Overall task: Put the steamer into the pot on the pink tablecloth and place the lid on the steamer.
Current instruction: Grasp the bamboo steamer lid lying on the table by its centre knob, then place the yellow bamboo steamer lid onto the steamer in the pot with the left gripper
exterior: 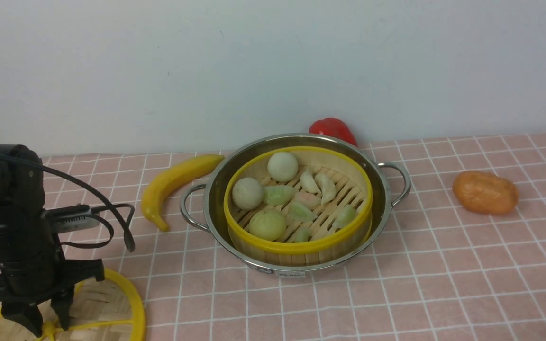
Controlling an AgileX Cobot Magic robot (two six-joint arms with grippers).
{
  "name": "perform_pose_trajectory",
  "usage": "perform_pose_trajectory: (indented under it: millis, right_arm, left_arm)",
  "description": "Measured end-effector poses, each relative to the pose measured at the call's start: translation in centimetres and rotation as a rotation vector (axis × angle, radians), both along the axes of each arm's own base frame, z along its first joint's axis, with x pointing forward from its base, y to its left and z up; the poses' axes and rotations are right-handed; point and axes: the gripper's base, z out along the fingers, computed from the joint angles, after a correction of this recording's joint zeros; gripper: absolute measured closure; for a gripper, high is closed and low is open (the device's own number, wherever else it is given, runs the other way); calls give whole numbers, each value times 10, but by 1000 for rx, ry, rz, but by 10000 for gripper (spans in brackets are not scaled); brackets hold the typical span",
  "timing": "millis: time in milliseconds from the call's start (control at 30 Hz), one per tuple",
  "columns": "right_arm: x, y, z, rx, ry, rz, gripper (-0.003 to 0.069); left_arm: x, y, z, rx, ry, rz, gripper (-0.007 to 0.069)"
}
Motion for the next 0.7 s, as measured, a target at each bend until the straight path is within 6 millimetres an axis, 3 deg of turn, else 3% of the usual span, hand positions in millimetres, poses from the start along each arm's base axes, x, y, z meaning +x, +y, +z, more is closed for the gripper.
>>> perform_pose_trajectory:
  millis: [167, 400, 500, 700]
  right_arm:
    - [0, 0, 0, 0, 0, 0, 419]
    - [0, 0, 0, 0, 0, 0, 419]
    - [0, 0, 0, 0, 0, 0, 419]
    - [0, 0, 0, 0, 0, 0, 419]
  left_arm:
    - [-3, 0, 1, -2, 40, -25, 503]
    - [-6, 0, 8, -19, 61, -60, 505]
    - [1, 0, 40, -10, -44, -86, 505]
    - [23, 0, 147, 27, -410, -204, 505]
